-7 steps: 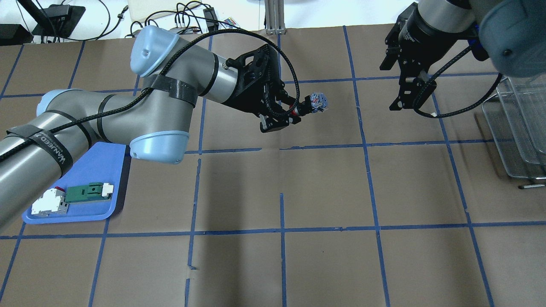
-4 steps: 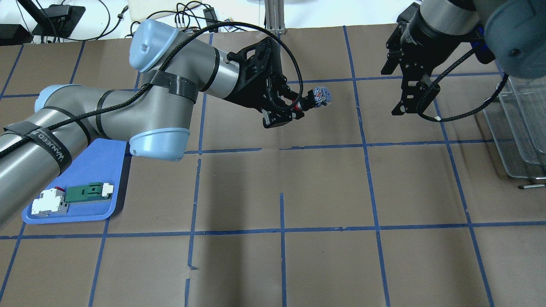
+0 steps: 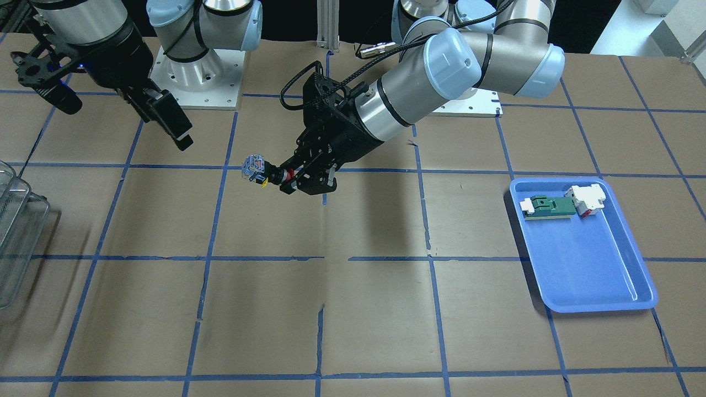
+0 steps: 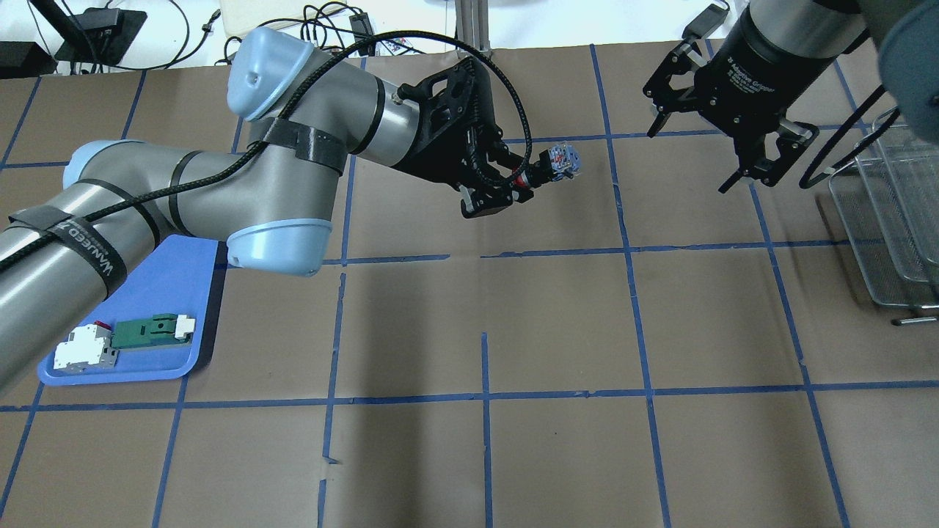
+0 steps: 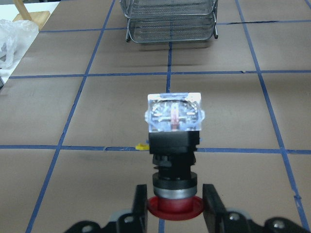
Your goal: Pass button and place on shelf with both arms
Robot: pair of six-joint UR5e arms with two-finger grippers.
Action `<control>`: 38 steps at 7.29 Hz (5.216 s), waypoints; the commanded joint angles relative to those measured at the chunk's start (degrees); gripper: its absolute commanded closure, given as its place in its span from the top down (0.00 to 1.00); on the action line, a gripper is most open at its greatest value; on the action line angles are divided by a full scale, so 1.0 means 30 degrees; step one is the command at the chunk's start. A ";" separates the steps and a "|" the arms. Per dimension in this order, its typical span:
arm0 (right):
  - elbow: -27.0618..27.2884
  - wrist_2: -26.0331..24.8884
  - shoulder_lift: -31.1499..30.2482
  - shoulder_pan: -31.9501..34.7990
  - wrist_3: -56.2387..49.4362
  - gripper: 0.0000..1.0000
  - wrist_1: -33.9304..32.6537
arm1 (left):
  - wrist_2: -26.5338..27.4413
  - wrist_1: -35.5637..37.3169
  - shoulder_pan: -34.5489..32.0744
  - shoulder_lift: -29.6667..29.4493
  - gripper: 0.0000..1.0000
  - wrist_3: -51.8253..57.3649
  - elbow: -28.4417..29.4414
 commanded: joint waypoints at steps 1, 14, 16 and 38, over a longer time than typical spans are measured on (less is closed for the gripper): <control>0.0138 -0.0236 -0.0007 0.0115 -0.6105 1.00 -0.1166 | -0.0022 0.0001 -0.0002 0.0029 0.00 -0.0002 0.0031; 0.1196 0.5120 0.0166 0.0086 -3.5529 1.00 -0.3190 | -0.0316 0.0001 -0.0119 0.0410 0.00 -0.1525 0.0646; 0.0291 0.5123 0.0956 0.0057 -3.6419 1.00 -0.1908 | -0.0345 0.0001 -0.0119 0.0439 0.00 -0.1525 0.0646; -0.1794 0.5798 0.1253 0.1404 -3.9584 0.39 0.0884 | -0.0579 -0.0057 -0.0617 0.1406 0.00 -0.2784 0.1056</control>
